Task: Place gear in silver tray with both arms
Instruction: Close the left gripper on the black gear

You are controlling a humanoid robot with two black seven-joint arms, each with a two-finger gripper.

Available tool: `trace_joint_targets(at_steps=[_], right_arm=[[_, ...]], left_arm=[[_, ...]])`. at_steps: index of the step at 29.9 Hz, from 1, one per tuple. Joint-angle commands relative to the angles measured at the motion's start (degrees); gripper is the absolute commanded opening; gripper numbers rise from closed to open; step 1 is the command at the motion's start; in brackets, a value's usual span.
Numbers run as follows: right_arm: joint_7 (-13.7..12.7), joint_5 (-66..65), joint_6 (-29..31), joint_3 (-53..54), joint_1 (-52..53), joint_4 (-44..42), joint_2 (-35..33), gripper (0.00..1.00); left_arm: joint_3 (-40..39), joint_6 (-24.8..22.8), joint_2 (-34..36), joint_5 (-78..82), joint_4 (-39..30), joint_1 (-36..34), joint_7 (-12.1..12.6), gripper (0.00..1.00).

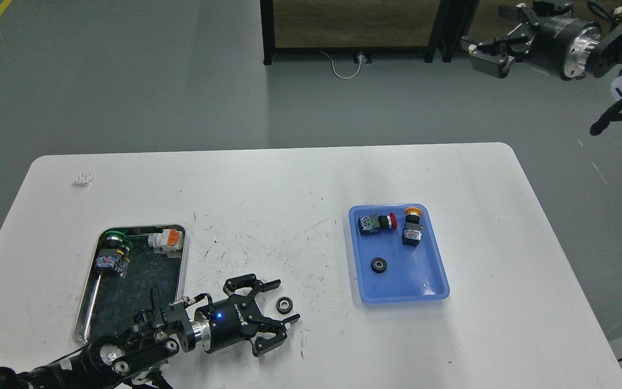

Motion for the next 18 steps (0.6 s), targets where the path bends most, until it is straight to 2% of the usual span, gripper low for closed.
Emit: trace_joint_targets(at_steps=[1, 14, 18], right_arm=[[0.0, 0.0, 0.0, 0.0, 0.0, 0.0, 0.1, 0.87], [-0.2, -0.1, 0.0, 0.0, 0.0, 0.0, 0.4, 0.88], [-0.2, 0.0, 0.0, 0.1, 0.0, 0.0, 0.4, 0.88]], left_arm=[[0.0, 0.0, 0.1, -0.1, 0.3, 0.0, 0.0, 0.75], [0.3, 0.1, 0.0, -0.1, 0.1, -0.1, 0.0, 0.56], [1.5, 0.1, 0.0, -0.2, -0.1, -0.2, 0.0, 0.46]])
